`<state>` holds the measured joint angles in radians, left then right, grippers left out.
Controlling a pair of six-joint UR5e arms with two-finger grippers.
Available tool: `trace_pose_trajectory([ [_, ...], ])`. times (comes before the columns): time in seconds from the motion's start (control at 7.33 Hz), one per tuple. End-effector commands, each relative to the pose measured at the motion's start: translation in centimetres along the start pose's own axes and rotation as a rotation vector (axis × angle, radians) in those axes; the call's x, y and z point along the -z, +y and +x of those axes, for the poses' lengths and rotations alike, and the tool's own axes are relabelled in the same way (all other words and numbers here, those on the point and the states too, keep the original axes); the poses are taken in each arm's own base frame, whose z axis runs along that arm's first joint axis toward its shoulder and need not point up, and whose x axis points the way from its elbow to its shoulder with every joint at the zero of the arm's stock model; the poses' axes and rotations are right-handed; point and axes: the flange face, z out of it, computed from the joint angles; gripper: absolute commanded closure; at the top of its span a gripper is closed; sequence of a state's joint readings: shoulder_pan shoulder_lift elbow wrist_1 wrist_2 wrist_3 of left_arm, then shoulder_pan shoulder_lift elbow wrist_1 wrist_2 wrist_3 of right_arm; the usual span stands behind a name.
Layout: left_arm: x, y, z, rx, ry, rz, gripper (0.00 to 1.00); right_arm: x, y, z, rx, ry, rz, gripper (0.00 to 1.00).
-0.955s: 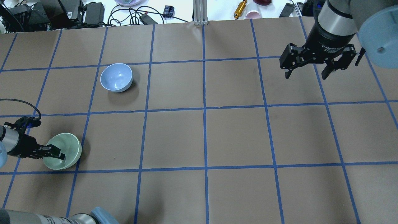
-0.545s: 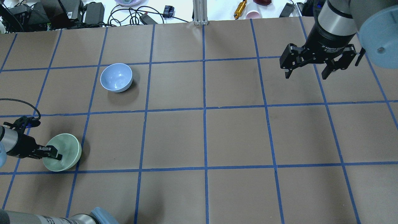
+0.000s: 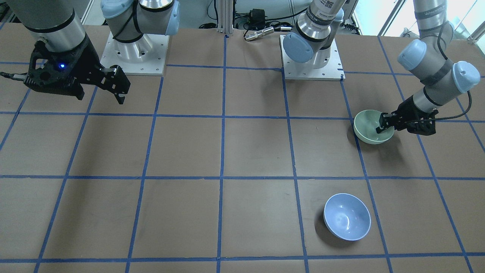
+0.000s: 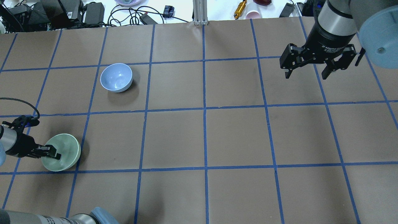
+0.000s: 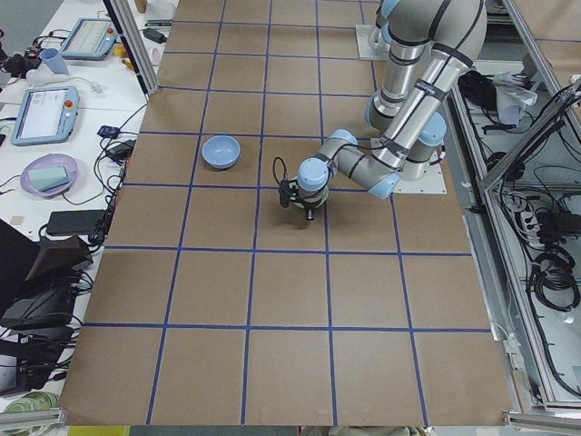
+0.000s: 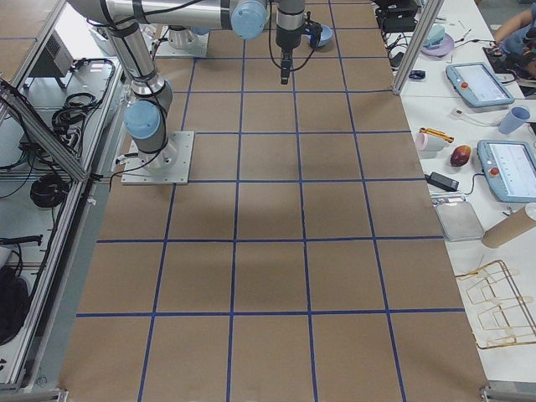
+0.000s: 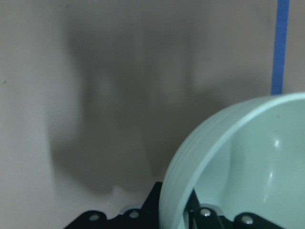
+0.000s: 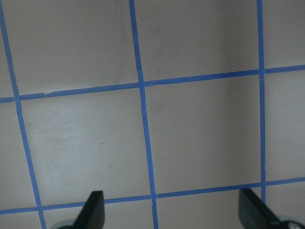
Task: Stack green bowl on blue bowl
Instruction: 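Lift the green bowl with the left gripper toward the blue bowl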
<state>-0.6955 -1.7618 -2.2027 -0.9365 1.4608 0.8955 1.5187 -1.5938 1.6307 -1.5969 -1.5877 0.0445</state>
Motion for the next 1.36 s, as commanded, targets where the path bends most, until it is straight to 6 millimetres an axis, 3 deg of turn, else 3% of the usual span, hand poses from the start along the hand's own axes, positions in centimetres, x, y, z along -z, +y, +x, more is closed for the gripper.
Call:
trace_pose_trajectory([
  [0.0,0.7,-0.1,-0.2,0.007,-0.006,0.004,1.0,0.0,0.0,0.0,0.0,0.0,0.0,0.0],
  [0.68,8.1,-4.3,-1.9,-0.005,0.031,0.029,1.0,0.0,0.0,0.0,0.0,0.0,0.0,0.0],
  [1.23,14.7,-13.0,3.9,0.046,0.073,0.098,1.0,0.0,0.0,0.0,0.0,0.0,0.0,0.0],
])
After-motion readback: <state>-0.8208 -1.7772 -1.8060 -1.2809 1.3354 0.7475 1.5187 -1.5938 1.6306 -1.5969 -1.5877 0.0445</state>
